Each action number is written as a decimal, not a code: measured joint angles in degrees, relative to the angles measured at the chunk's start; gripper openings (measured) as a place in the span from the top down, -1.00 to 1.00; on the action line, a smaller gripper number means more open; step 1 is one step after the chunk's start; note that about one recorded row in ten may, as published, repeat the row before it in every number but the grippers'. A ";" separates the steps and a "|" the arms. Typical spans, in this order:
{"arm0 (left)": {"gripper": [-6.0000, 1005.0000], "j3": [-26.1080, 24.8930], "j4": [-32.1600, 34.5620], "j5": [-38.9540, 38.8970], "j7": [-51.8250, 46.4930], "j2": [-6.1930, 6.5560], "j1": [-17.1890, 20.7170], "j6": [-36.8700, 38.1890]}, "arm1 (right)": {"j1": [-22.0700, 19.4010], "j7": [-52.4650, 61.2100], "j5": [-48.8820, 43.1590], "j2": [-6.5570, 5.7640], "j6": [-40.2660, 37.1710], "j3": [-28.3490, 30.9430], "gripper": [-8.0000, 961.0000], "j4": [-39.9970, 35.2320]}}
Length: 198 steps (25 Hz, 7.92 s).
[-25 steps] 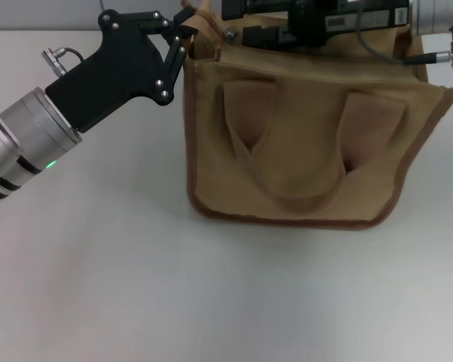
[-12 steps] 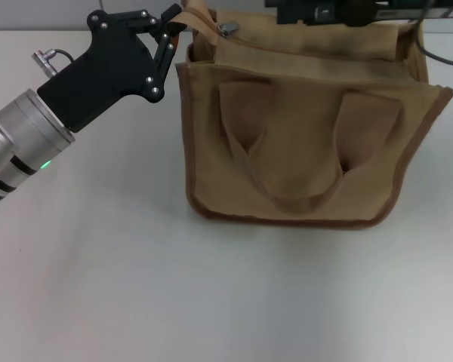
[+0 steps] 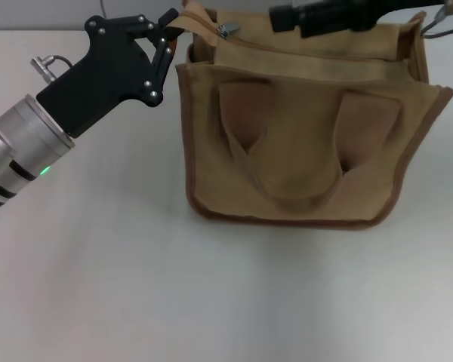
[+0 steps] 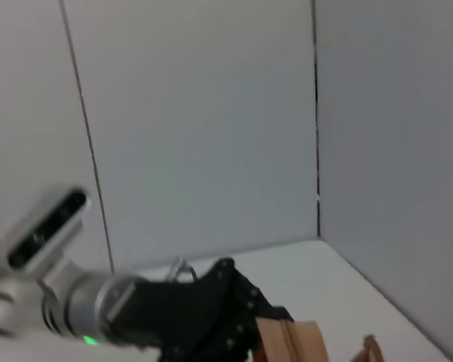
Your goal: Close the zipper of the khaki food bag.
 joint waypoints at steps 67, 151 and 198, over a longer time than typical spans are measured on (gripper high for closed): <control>0.92 1.25 3.43 -0.26 -8.78 0.10 -0.99 3.21 | -5.20 -22.44 -10.04 5.95 24.70 -25.98 -0.62 -20.53; 0.90 0.43 2.33 -2.96 -18.32 0.20 8.65 8.58 | 3.78 -22.17 1.80 0.35 8.54 -9.97 -0.62 0.09; 0.89 1.24 0.48 -2.35 -18.89 0.18 9.51 9.15 | 8.31 -24.73 -11.99 5.84 22.08 -30.99 -0.24 -9.30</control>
